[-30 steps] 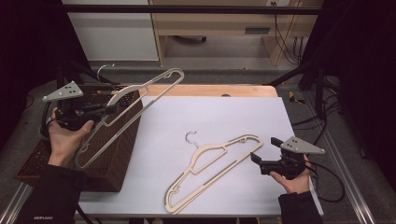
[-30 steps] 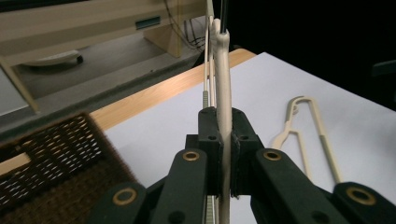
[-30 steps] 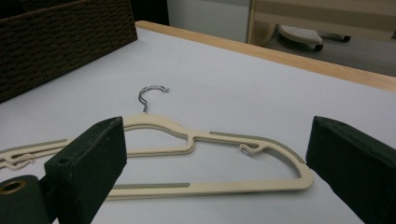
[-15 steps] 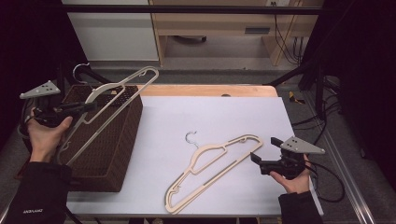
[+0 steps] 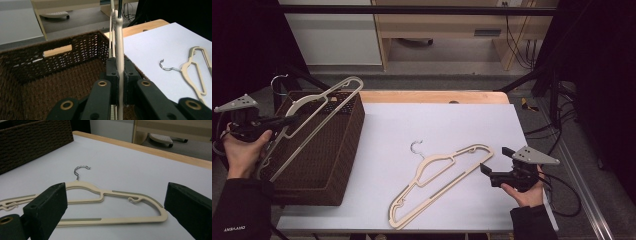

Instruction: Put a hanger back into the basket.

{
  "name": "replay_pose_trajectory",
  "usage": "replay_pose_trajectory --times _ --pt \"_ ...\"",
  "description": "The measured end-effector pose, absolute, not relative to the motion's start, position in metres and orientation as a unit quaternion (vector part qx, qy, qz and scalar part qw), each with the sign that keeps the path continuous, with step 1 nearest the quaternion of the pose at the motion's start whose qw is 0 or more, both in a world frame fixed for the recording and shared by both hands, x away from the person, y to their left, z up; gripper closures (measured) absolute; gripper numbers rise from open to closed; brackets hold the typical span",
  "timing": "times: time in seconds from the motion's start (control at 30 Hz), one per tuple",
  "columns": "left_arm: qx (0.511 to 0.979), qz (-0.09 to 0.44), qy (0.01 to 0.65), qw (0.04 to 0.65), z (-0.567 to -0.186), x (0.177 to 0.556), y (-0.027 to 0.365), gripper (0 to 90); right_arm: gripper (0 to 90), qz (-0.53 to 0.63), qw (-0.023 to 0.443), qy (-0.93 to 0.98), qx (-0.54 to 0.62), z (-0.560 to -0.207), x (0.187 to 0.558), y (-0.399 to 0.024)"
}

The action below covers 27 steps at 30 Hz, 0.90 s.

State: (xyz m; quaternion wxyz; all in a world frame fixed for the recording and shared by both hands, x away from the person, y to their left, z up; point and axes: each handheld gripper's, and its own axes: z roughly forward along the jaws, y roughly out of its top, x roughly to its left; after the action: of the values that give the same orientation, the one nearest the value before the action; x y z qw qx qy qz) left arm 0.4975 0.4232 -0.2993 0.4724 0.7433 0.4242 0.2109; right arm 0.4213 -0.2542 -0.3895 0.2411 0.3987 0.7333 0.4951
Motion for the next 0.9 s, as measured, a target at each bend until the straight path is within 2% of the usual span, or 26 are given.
replay_pose_trajectory --times 0.27,0.47,0.57,0.83,0.9 --pt "0.744 0.205 0.434 0.464 -0.311 0.500 0.433 85.7 4.8 0.493 0.241 0.734 0.399 -0.390 0.421 -0.254" --pt "0.766 0.199 0.435 0.430 -0.315 0.503 0.428 85.8 4.8 0.493 0.242 0.734 0.399 -0.390 0.421 -0.254" --pt "0.769 0.184 0.445 0.420 -0.325 0.503 0.431 85.9 4.8 0.493 0.242 0.734 0.399 -0.389 0.421 -0.254" --pt "0.774 0.198 0.468 0.378 -0.341 0.501 0.444 85.8 4.8 0.489 0.240 0.738 0.399 -0.391 0.422 -0.252" --pt "0.773 0.189 0.467 0.385 -0.345 0.502 0.445 85.8 4.8 0.488 0.240 0.739 0.398 -0.391 0.422 -0.252"
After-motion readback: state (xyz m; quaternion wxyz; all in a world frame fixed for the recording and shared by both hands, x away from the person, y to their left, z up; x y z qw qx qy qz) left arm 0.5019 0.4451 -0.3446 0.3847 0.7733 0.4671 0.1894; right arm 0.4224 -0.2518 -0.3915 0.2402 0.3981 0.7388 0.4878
